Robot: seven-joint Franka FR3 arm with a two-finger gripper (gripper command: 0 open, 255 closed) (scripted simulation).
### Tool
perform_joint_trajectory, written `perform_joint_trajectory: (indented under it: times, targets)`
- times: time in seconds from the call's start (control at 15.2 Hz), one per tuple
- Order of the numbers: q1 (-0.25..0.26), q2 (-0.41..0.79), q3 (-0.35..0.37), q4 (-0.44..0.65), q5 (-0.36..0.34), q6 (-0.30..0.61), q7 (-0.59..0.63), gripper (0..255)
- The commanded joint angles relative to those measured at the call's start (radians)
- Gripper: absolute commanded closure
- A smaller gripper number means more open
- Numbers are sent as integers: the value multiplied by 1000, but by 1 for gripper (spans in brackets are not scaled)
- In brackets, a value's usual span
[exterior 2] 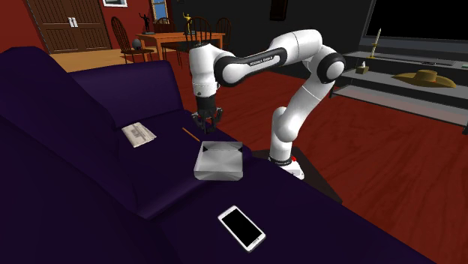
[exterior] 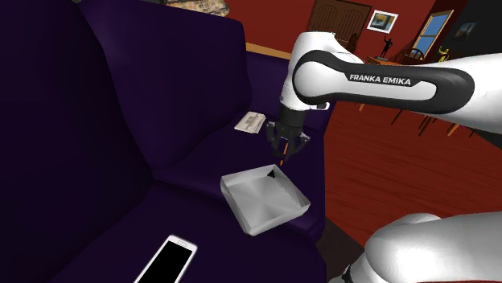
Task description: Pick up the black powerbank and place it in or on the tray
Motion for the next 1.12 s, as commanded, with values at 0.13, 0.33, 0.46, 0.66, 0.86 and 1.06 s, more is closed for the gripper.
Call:
perform_joint_trajectory:
  times: [0.13,0.33,0.46,0.66,0.86,1.06]
  targets:
    - [24,-94,-10,-94,23,0,-8,255]
    - [26,-92,-3,-133,29,41,-8,255]
    - [27,-90,2,-158,32,68,-9,255]
    - [29,-83,10,-194,38,110,-9,255]
    - [31,-75,19,-228,44,153,-9,255]
    - [31,-74,20,-231,45,157,-9,255]
